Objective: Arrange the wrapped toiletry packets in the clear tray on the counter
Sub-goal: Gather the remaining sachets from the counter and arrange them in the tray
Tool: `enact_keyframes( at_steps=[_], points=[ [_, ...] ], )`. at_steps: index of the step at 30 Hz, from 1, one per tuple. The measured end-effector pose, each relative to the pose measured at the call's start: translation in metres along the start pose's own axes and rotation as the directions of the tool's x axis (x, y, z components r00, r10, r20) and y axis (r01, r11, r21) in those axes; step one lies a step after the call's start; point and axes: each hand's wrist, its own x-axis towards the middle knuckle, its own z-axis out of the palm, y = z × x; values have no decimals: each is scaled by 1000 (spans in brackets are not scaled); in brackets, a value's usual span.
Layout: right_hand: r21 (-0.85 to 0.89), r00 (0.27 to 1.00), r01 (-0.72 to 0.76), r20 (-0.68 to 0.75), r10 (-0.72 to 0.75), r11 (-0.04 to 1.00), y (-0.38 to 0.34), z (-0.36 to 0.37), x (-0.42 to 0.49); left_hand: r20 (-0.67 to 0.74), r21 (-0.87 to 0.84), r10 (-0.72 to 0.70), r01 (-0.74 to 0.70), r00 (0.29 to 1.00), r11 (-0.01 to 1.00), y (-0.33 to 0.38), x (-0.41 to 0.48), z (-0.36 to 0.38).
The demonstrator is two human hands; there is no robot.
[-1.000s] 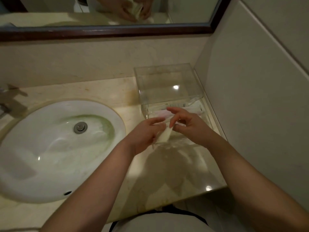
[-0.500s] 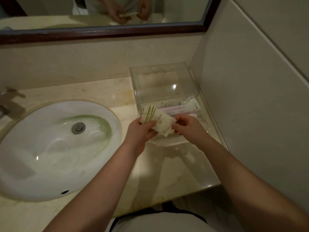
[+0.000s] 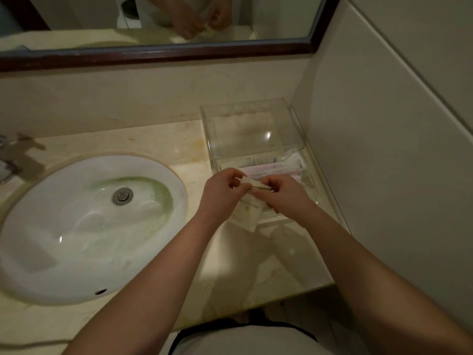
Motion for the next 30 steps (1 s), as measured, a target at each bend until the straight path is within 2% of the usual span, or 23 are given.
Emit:
enact_keyframes(
  at_steps=[2,4,5,7,10,11,13,15,16,17,21,25,28,30],
  points=[
    [106,990,-82,-109,93,991,6,1,2,-102,75,37,-30,994,997,-4,-1,0],
    [249,958,-189,-164,233,950,14,1,4,-174,204,142,-105,974,973,-14,-6,-2],
    [263,946,-234,-161,282,936,19,3,4,-153,294,210,-158,966,943,-19,-10,-3],
    [206,933,-291,-158,325,934,29,8,4,-23,419,311,-274,950,866,-28,-18,-3],
    [138,920,-314,-198,337,939,39,17,4,135,441,363,-384,922,811,-39,-27,1],
    [87,919,-314,-223,326,945,40,19,4,170,450,356,-394,919,801,-42,-30,3],
    [-171,925,-287,-307,225,943,39,23,5,248,485,321,-404,914,776,-50,-34,5],
    [-495,920,-275,-384,77,824,36,26,4,310,519,294,-421,904,744,-58,-39,8],
    [-585,917,-278,-398,29,762,34,27,4,329,538,289,-430,899,725,-60,-40,9],
    [-621,917,-275,-398,6,734,33,29,3,342,556,287,-439,895,706,-62,-41,10],
    [-643,927,-233,-375,-34,729,33,39,-1,346,593,281,-441,895,674,-63,-45,9],
    [-734,937,-133,-311,-156,665,34,51,-5,332,600,269,-423,904,679,-62,-54,2],
    [-779,930,-132,-311,-195,613,28,56,-8,319,579,298,-434,900,690,-58,-61,-8],
    [-787,928,-76,-281,-244,613,20,64,-13,253,570,296,-389,921,724,-56,-71,-21]
  ],
)
